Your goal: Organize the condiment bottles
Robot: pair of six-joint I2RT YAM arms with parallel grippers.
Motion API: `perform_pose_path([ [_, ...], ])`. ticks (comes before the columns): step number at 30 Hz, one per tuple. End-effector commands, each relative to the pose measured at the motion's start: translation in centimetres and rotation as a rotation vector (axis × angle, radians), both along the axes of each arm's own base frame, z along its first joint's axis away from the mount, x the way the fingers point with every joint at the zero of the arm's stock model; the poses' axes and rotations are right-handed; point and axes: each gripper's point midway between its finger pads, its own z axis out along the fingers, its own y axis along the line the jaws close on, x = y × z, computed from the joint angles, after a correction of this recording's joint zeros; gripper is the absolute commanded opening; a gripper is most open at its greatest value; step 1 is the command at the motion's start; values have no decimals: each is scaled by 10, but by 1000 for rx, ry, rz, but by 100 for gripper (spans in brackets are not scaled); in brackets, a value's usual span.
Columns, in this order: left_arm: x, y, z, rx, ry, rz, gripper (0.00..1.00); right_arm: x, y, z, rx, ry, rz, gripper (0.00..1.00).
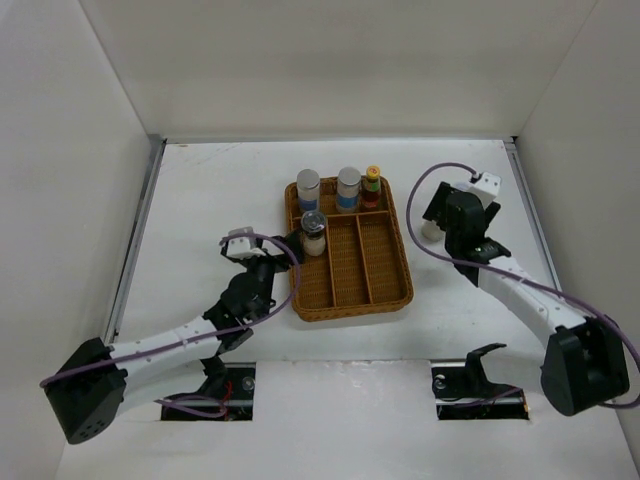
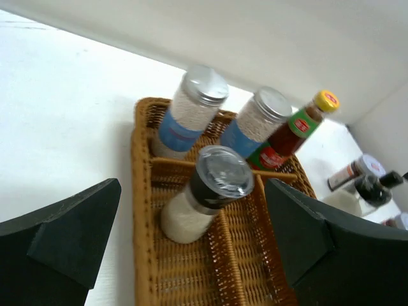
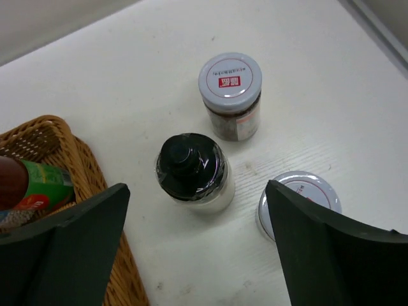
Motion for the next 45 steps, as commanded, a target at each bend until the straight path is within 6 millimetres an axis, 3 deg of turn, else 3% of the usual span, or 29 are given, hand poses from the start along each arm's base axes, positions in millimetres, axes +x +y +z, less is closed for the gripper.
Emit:
perform_pose_path([
  [1, -5, 33, 0, -115, -47, 105, 100, 13, 1, 14, -27, 15, 21, 99],
  [5, -7, 50, -20, -164, -31, 161, 100, 29, 3, 4, -38, 69, 36, 100],
  [11, 0, 46, -52, -155, 42, 164, 100, 54, 5, -20, -84, 151, 40, 94],
  [16, 0, 48, -55, -170, 43, 168, 100, 66, 2, -48, -72, 202, 25, 91],
  [19, 0, 49, -57, -168, 48, 173, 100, 71, -2, -58, -64, 211, 13, 78],
  [22, 3, 45, -62, -159, 63, 167, 100, 74, 0, -45, -53, 160, 12, 57],
  [24, 4, 43, -64, -153, 71, 165, 100, 72, -2, -14, -55, 65, -1, 54],
  [27, 5, 42, -65, -153, 74, 156, 100, 59, 19, 40, -73, -72, 47, 52],
  [29, 5, 43, -65, -156, 74, 159, 100, 47, 43, 66, -59, -132, 114, 51],
  [32, 7, 45, -66, -157, 75, 166, 100, 33, 80, 78, -39, -155, 219, 51],
  [39, 8, 43, -69, -159, 86, 158, 100, 23, 150, 52, 7, -118, 384, 53],
  [45, 9, 41, -70, -162, 91, 149, 100, 34, 169, 15, 7, -57, 419, 53],
])
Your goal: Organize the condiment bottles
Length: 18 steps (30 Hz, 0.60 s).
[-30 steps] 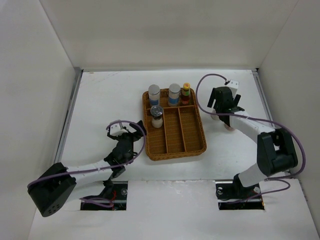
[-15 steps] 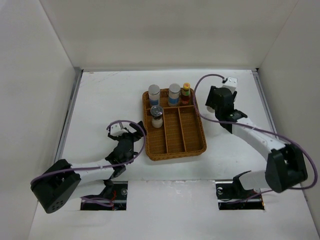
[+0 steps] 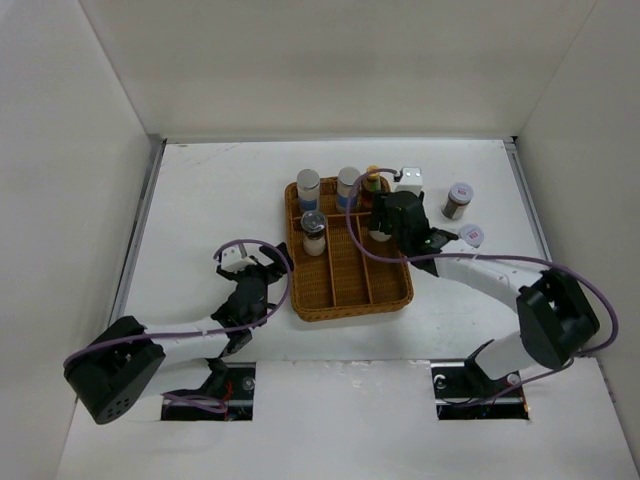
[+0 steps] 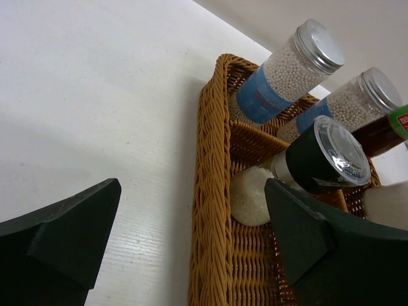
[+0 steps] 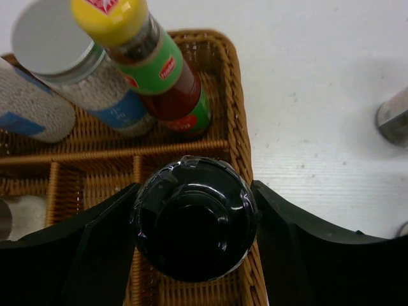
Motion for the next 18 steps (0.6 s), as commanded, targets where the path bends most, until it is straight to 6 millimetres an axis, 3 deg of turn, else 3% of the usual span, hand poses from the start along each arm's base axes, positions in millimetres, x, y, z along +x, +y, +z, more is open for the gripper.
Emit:
perform_pose_path([
  [1, 6, -5, 16, -64, -46, -5, 100, 19, 21, 25, 108, -101, 15, 54],
  [4, 6, -8, 16, -66, -45, -18, 100, 25, 24, 5, 86, -75, 11, 58],
  [6, 7, -8, 15, -62, -39, -15, 100, 25, 24, 0, 79, -67, 8, 68],
  [11, 7, -13, 17, -68, -42, -41, 100, 18, 13, 33, 114, -128, 0, 94],
  [14, 8, -13, 15, -64, -38, -38, 100, 18, -25, 59, 163, -194, -68, 99],
  [18, 7, -13, 18, -73, -45, -44, 100, 26, -95, 76, 214, -258, -238, 100],
])
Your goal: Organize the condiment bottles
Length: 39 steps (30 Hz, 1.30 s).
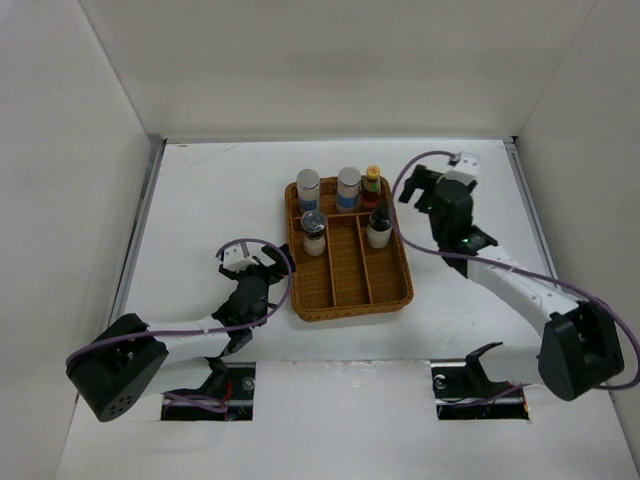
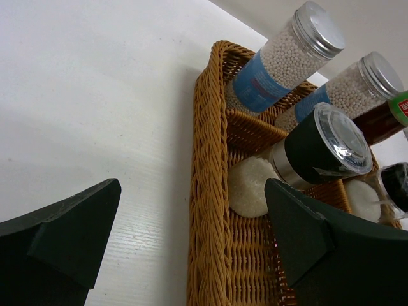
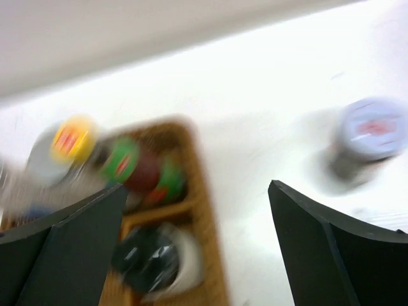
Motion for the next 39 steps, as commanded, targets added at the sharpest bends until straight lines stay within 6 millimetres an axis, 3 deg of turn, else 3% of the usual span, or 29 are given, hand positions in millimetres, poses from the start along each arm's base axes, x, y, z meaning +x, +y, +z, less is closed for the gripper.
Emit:
perform_pose_path([
  [1, 7, -7, 23, -73, -59, -5, 100, 13, -62, 23, 65, -87, -176, 100],
  [5, 6, -8, 24, -77, -63, -10, 100, 25, -139, 1, -21, 25, -409, 100],
  [8, 7, -8, 23, -73, -59, -8, 100, 36, -164, -19, -74, 117, -450, 100],
  [12, 7, -8, 22, -71, -56, -11, 100, 60, -160, -48, -68, 211, -361, 100],
  [21, 9, -16, 19, -66, -46, -46, 100, 104, -155, -87, -40, 272, -261, 99],
  [22, 10, -16, 18, -64, -43, -45, 100, 106, -155, -89, -41, 274, -261, 93],
  [23, 10, -16, 18, -64, -43, -45, 100, 108, -156, -88, -41, 265, -267, 80],
  [24, 10, -16, 18, -65, -44, -45, 100, 109, -156, -84, -46, 247, -275, 67],
  [27, 10, -16, 17, -62, -41, -45, 100, 106, -161, -54, -73, 134, -303, 51],
  [30, 11, -15, 17, -62, -41, -43, 100, 92, -151, -10, -85, 21, -311, 49],
  [34, 11, -13, 19, -67, -47, -35, 100, 55, -131, 53, -75, -115, -293, 50],
  [39, 11, -12, 21, -71, -51, -35, 100, -7, -68, 126, -4, -279, -124, 51],
])
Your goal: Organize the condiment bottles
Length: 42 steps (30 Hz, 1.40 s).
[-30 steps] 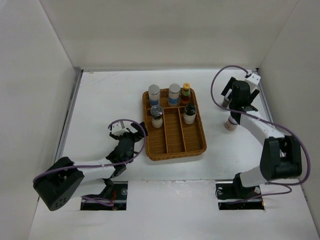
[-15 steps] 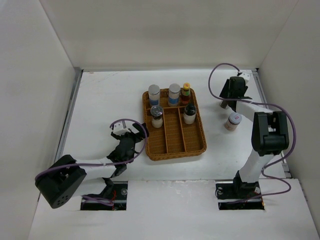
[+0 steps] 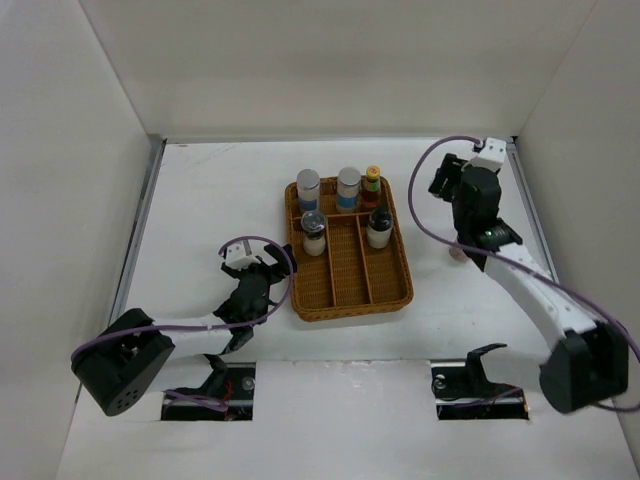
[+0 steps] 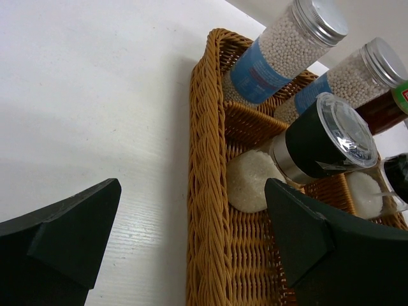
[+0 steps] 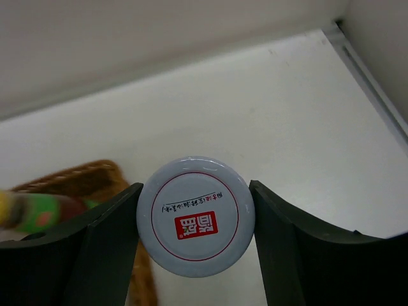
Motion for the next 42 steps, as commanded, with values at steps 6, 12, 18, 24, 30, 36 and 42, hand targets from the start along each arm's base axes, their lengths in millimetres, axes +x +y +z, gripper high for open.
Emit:
perform_pose_path([
  [6, 7, -2, 27, -92, -73, 13, 100, -71, 140, 132, 143, -334, 385, 51],
  [12, 7, 2, 29, -98, -81, 20, 100, -74, 232, 108, 147, -270, 575, 51],
  [18, 7, 1, 27, -94, -76, 19, 100, -49, 271, 54, 119, -177, 609, 51],
  [24, 8, 1, 27, -93, -75, 19, 100, -28, 285, 3, 94, -111, 588, 51],
  [30, 8, 1, 26, -92, -71, 19, 100, -15, 282, -42, 43, -50, 522, 51],
  [36, 8, 0, 26, -92, -71, 16, 100, -11, 275, -70, 23, -17, 474, 69],
  [42, 8, 0, 27, -94, -73, 16, 100, -22, 256, -30, 34, -49, 440, 80],
])
